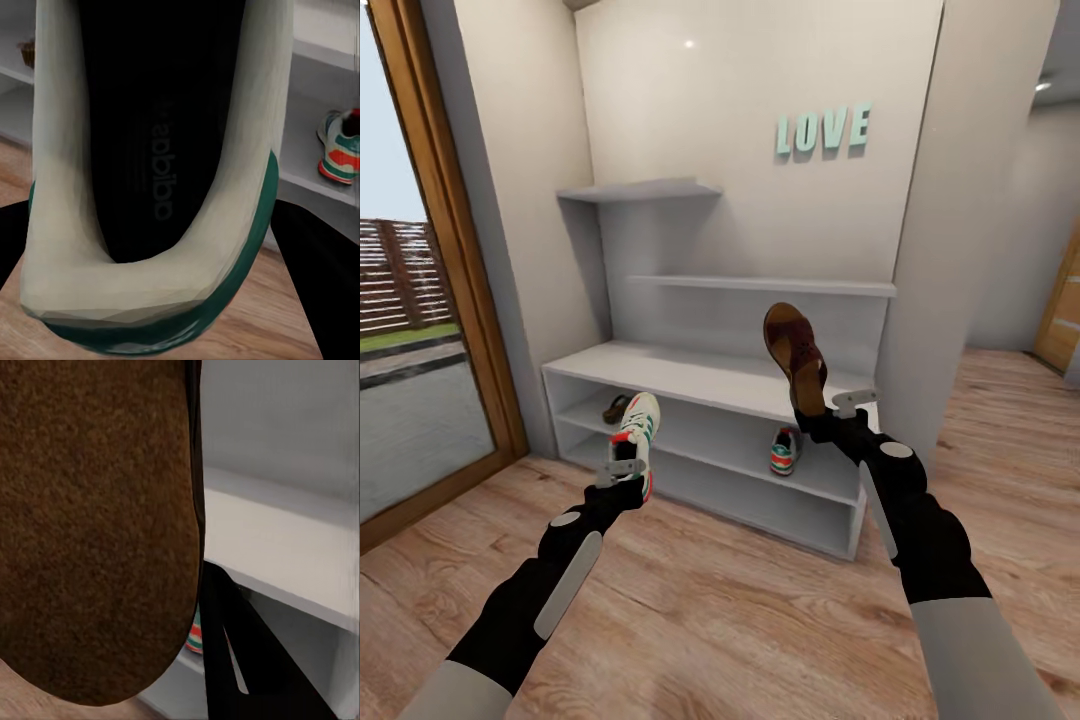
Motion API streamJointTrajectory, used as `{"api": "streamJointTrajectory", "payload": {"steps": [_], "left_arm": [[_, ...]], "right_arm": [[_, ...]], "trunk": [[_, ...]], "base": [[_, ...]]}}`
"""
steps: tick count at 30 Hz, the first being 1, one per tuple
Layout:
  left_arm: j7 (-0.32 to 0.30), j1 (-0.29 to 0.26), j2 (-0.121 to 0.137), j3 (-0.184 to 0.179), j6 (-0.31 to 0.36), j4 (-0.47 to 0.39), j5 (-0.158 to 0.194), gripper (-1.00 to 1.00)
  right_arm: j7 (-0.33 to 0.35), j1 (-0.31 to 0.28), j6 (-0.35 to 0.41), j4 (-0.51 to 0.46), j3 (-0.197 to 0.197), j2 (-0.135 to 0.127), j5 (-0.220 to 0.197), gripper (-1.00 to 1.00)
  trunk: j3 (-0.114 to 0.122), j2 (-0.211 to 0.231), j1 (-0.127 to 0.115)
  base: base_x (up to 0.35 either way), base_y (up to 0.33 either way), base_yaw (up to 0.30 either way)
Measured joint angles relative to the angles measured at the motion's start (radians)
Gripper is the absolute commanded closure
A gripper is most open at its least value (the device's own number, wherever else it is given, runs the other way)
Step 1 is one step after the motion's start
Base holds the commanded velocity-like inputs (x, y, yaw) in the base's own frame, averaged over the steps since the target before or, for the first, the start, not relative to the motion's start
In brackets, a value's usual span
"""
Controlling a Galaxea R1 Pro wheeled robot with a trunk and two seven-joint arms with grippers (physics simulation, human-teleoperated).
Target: Pick up the two gym shoes and the two sandals from the corridor floor and place them onto the hallstand (shoe rack) in the corridor, making sure they are on the rack and not on the floor. Arrange them so the two gym shoes are next to each other and the two sandals are next to each other.
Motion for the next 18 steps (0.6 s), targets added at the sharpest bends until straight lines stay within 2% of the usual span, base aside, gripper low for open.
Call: {"api": "streamJointTrajectory", "payload": {"steps": [7,18], "left_arm": [[0.000,0.000,0.000,0.000,0.000,0.000,0.000,1.00],[0.000,0.000,0.000,0.000,0.000,0.000,0.000,1.00]], "right_arm": [[0.000,0.000,0.000,0.000,0.000,0.000,0.000,1.00],[0.000,0.000,0.000,0.000,0.000,0.000,0.000,1.00]], "trunk": [[0.003,0.000,0.000],[0.009,0.000,0.000]], "base": [[0.000,0.083,-0.253],[0.000,0.291,-0.253]]}}
